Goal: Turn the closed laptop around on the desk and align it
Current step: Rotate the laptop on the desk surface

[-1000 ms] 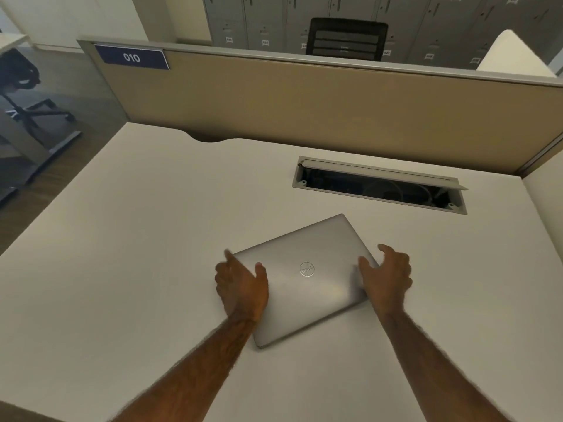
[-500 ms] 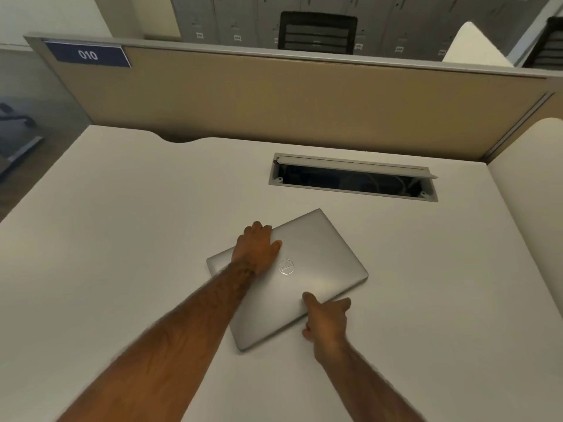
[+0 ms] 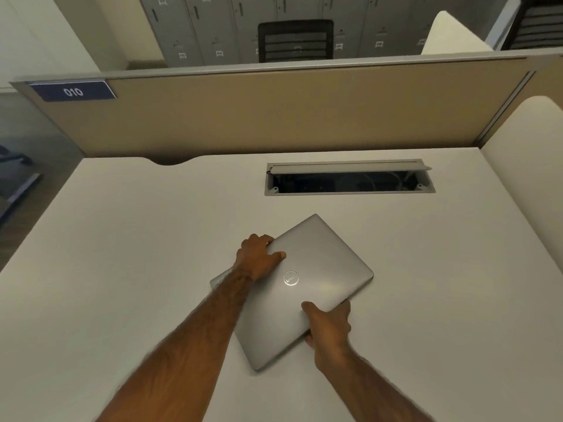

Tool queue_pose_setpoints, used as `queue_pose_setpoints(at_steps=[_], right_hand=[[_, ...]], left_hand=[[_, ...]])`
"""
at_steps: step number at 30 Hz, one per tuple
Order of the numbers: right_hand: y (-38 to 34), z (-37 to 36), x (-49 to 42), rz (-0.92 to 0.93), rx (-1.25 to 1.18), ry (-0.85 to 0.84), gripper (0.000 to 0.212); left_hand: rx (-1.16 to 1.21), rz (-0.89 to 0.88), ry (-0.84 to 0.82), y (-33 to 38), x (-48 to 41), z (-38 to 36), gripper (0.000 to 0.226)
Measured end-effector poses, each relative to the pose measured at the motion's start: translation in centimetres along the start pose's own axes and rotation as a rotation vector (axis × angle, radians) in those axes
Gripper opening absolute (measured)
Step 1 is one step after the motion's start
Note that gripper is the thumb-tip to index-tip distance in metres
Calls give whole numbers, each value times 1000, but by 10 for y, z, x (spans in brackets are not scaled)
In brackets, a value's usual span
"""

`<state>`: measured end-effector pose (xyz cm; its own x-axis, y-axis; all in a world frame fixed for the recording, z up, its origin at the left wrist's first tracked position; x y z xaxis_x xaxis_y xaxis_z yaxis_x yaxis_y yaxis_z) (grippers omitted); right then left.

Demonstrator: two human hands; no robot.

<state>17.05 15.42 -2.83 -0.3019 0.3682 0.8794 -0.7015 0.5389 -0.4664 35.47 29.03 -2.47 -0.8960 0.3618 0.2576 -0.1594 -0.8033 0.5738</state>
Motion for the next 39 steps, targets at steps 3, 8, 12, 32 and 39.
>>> queue_pose_setpoints(at_steps=[3,8,12,32,39], right_hand=[[-3,3,0,39,40,8,93],[-18,9,4,144,168,9,94],[-37,9,5,253,328,16,98],[-100,-5,-23,425,796,-88,97],[-99,-3,-32,425,852,-62,92]], left_hand=[[30,12,26,-5,5,1,63],[104,29,70,-15,20,5,68],[180,40,141,-25,33,8,64],[381,180,365,-47,89,-13,55],[380,201,350,-46,91,-20,55]])
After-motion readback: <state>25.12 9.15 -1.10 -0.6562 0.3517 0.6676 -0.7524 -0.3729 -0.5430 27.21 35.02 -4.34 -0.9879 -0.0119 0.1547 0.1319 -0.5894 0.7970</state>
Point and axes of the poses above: each hand's wrist, its own x-axis away from the middle knuckle, its own z-axis out of the back of the hand, y = z × x, the point moved 4 cm from there along -x, towards the middle knuckle, and after that the axes turned 15 degrees about -z, right-handed, at the moved point
